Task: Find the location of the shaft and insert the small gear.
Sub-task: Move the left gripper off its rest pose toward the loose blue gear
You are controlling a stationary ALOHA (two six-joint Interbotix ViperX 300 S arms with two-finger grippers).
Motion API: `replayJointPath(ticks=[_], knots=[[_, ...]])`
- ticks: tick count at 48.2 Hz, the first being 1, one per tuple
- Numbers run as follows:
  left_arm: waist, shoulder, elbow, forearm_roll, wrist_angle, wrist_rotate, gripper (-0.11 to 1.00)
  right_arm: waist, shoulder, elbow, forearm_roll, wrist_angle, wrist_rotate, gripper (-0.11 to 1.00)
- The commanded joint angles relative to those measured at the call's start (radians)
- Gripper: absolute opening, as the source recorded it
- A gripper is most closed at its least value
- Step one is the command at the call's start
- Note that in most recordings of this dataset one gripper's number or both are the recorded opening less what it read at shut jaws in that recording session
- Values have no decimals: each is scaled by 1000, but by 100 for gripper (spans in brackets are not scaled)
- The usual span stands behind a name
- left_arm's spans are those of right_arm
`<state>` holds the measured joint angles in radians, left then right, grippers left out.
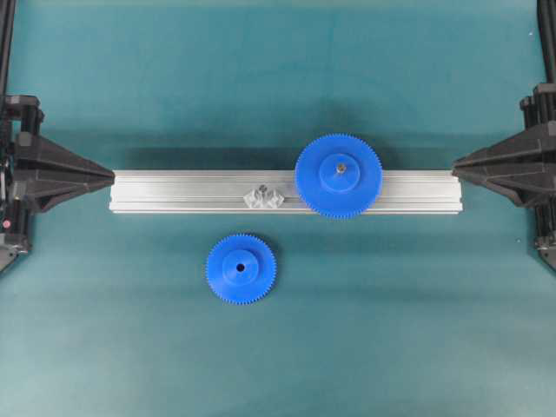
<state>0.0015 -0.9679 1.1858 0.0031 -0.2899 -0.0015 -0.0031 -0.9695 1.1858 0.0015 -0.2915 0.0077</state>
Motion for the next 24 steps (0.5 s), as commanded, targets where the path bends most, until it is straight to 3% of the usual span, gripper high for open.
replayJointPath(ticks=[1, 4, 10, 24], knots=[[6, 20, -29, 11, -5, -40, 11, -6, 14, -15, 3, -2, -5, 16], [6, 32, -48, 11, 9, -63, 14, -11, 11, -14, 23, 35, 5, 19], [6, 61, -97, 11, 98, -72, 0, -12, 11, -23, 31, 137, 31, 8], [-15, 186, -198, 11, 273, -71, 0, -28, 28, -75, 26, 350, 34, 5]])
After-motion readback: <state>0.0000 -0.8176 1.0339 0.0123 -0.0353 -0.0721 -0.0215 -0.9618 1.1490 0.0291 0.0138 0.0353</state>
